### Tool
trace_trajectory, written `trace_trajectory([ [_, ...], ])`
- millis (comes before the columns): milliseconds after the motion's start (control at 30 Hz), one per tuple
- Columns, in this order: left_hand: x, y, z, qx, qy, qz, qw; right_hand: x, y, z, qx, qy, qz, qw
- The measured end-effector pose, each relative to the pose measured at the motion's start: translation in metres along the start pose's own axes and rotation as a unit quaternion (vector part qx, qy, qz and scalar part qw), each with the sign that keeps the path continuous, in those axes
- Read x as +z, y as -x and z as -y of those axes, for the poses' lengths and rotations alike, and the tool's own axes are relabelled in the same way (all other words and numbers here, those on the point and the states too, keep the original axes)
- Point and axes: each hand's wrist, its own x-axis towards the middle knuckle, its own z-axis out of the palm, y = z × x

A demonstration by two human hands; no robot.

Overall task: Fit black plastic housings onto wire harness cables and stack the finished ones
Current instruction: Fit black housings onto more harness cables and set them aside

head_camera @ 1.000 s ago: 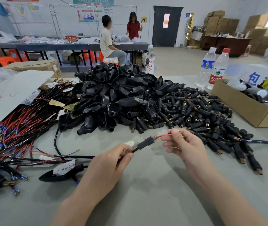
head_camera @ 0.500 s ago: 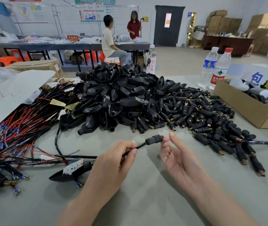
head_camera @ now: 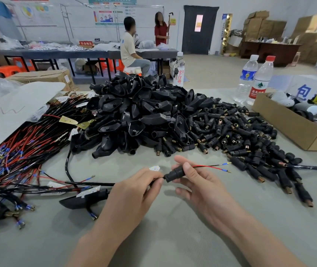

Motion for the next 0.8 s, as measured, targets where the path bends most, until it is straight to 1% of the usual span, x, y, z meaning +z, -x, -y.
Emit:
trace_trajectory([
  [100, 0.0, -0.002, 0.0, -0.008, 0.005, -0.017, 1.0, 0.002, 0.001, -0.001, -0.021, 0.019, -0.008, 1.0],
  [233, -0.003, -0.004, 0.006, 0.027, -0.065, -0.035, 0.997, -0.004, -0.002, 0.009, -0.041, 0.008, -0.037, 0.998],
  [300, -0.002, -0.004, 0.01, 0.038, -0.081, -0.035, 0.995, -0.006, -0.002, 0.01, -0.043, 0.006, -0.04, 0.998],
  [467, 0.003, -0.003, 0.005, 0.043, -0.072, -0.021, 0.996, 0.001, 0.001, -0.001, -0.008, 0.016, 0.016, 1.0],
  [667, 0.001, -0.005, 0.011, 0.046, -0.107, -0.024, 0.993, -0.005, -0.001, 0.007, -0.027, 0.001, -0.012, 1.0],
  [800, 0.003, -0.005, 0.004, 0.061, -0.104, -0.036, 0.992, -0.001, 0.001, 0.0, -0.001, 0.013, 0.019, 1.0],
])
